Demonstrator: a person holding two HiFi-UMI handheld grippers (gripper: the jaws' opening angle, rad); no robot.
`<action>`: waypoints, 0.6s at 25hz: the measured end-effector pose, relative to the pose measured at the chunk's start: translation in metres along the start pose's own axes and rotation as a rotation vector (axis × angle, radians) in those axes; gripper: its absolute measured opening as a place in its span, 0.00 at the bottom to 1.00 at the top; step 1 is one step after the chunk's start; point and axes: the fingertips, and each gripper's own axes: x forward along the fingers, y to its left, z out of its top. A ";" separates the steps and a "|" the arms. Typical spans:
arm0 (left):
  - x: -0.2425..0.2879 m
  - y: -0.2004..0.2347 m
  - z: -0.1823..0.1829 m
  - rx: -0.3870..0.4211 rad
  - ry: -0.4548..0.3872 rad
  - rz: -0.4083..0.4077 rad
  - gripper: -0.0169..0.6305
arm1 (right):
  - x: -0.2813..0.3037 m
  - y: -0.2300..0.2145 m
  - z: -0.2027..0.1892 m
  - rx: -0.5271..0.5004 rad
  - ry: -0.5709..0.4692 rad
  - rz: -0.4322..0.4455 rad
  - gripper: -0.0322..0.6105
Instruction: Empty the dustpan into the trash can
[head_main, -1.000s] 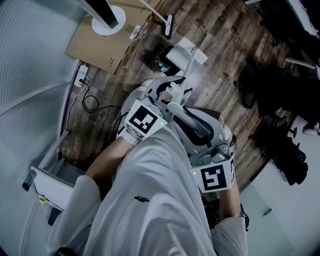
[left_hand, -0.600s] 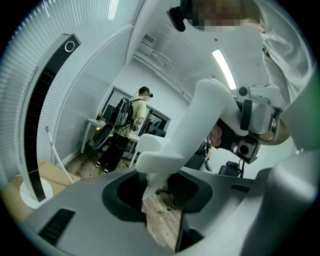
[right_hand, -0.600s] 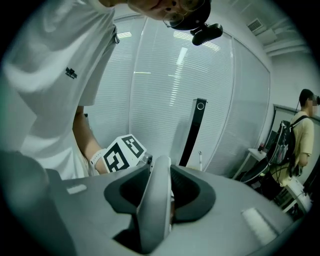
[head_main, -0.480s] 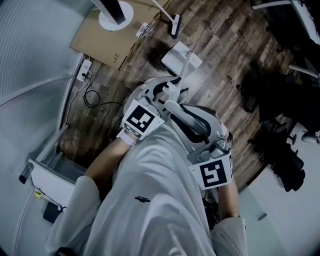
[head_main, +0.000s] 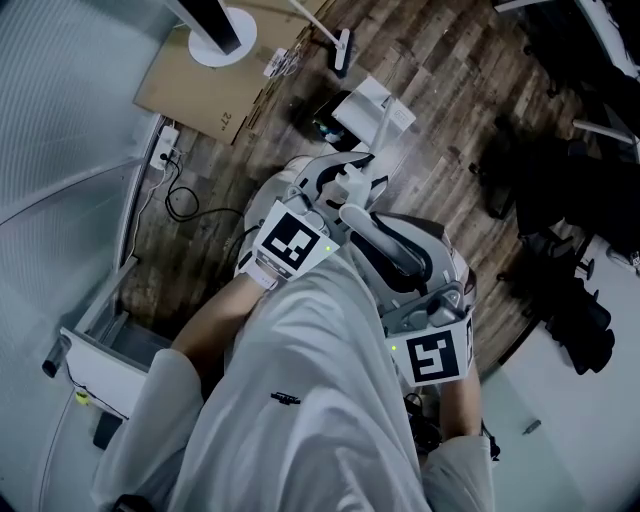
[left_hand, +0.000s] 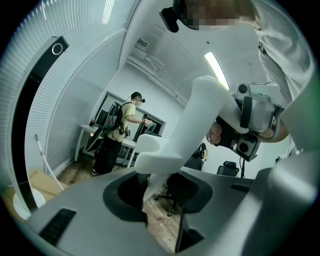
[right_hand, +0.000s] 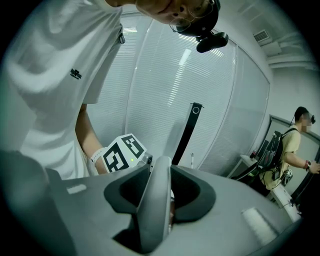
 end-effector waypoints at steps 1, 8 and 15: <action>0.001 -0.001 0.003 0.007 -0.006 -0.002 0.23 | -0.001 0.000 0.001 -0.008 -0.002 -0.001 0.27; 0.020 0.012 -0.032 -0.010 0.072 0.012 0.23 | 0.015 -0.001 -0.038 -0.052 0.107 -0.021 0.27; 0.020 0.009 -0.029 -0.014 0.076 -0.002 0.23 | 0.013 -0.005 -0.031 0.009 0.069 0.006 0.27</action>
